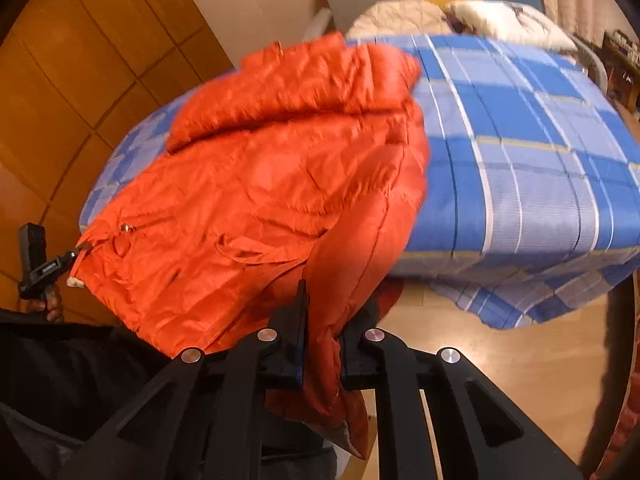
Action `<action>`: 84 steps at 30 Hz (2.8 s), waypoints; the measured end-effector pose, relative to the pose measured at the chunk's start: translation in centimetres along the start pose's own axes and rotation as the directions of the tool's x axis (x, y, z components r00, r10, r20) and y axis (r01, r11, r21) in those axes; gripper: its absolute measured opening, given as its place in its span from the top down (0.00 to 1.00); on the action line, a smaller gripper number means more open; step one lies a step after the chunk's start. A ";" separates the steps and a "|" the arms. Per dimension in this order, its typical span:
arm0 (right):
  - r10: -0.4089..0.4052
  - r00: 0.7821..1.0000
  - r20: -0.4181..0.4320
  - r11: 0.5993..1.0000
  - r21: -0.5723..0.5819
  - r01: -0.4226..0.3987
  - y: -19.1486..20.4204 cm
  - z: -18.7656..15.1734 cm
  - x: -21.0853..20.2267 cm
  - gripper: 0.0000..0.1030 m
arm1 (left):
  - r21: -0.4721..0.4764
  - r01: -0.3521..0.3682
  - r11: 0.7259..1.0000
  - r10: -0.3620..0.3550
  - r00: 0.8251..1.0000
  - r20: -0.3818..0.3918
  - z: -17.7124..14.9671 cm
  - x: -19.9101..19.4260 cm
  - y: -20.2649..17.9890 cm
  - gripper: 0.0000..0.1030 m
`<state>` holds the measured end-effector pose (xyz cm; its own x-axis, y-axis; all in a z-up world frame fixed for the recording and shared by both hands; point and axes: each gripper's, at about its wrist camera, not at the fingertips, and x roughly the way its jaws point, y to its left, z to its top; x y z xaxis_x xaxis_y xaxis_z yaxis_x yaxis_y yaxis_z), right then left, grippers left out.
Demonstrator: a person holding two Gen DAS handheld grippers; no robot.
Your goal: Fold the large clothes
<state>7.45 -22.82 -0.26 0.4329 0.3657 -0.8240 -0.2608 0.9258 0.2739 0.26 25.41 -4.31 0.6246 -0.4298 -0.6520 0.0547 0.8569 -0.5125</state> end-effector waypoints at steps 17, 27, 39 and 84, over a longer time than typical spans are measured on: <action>0.054 0.972 0.231 0.998 -0.001 -0.055 -0.4 12.5 -1.2 0.90 | 0.055 0.088 0.995 -0.097 0.977 0.189 11.4 0.3 -1.3 0.93; 0.050 0.977 0.206 0.994 0.084 -0.069 -3.2 21.4 4.9 0.90 | 0.038 0.040 0.998 -0.046 0.985 0.166 20.7 7.0 -0.5 0.93; 0.023 0.995 0.094 0.967 0.249 -0.046 -8.0 27.4 14.3 0.90 | -0.092 -0.071 0.993 0.076 0.996 0.047 27.8 17.4 3.4 0.92; 0.151 0.981 0.122 0.943 0.279 -0.180 -9.5 15.5 10.9 0.81 | -0.128 0.083 0.988 -0.082 0.997 0.013 16.2 14.6 5.7 0.95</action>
<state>27.98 -26.09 -4.19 0.4908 0.5100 -0.7064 -0.0830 0.8344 0.5448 22.28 28.62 -7.69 0.6278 -0.4949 -0.6008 0.0061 0.7750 -0.6320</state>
